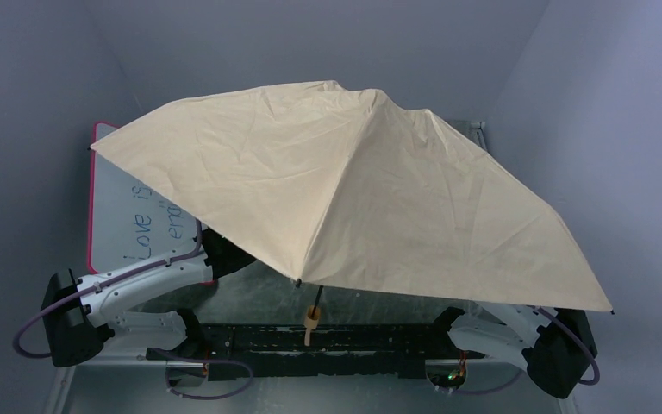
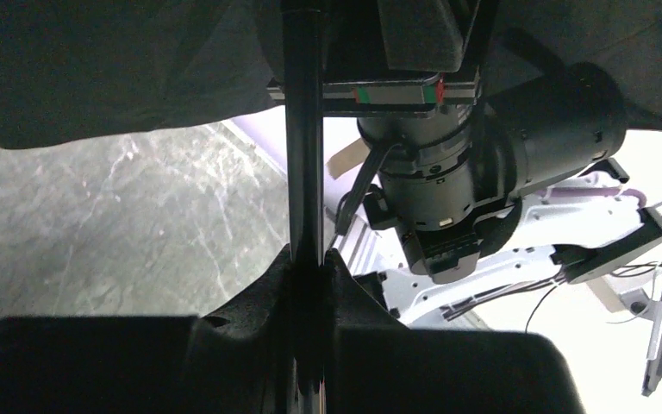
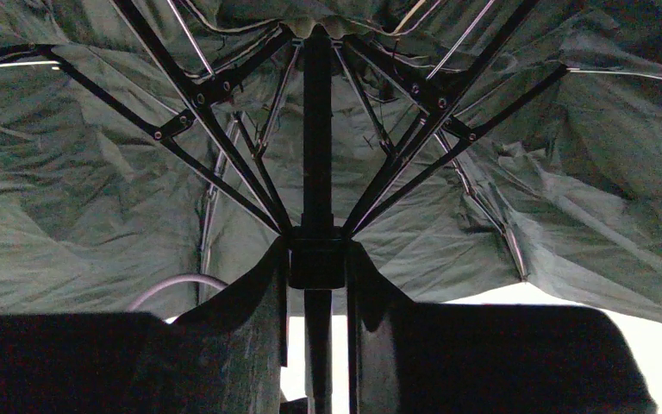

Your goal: Put away the umbrella

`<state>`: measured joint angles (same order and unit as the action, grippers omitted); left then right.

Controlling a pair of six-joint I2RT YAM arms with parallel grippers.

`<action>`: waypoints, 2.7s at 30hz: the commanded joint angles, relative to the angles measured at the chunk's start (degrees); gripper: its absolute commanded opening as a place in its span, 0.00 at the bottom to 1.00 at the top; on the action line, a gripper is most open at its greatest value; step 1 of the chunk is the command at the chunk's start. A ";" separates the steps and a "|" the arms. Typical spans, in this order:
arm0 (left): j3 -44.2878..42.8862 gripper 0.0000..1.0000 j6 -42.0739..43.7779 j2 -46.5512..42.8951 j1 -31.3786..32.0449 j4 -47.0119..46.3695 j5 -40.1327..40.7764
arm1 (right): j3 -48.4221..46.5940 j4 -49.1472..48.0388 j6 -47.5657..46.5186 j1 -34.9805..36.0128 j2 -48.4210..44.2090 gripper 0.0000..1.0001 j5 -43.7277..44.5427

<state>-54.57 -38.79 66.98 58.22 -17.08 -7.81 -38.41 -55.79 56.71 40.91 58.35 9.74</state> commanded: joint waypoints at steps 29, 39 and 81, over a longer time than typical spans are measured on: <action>7.53 0.41 3.31 -6.21 -0.82 4.45 -1.78 | -10.40 8.26 -9.58 3.12 -1.77 0.00 15.89; 6.41 0.11 4.83 -6.94 -0.81 6.85 -2.28 | -11.89 10.91 -11.74 2.91 -1.13 0.00 13.06; -13.77 0.05 12.20 -0.11 -0.97 32.22 6.01 | -4.42 43.90 5.10 14.47 -2.13 0.00 20.07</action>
<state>-63.26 -31.66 67.40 57.08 10.22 -2.50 -44.42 -18.02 58.33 55.24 54.17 31.83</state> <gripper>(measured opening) 0.125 0.248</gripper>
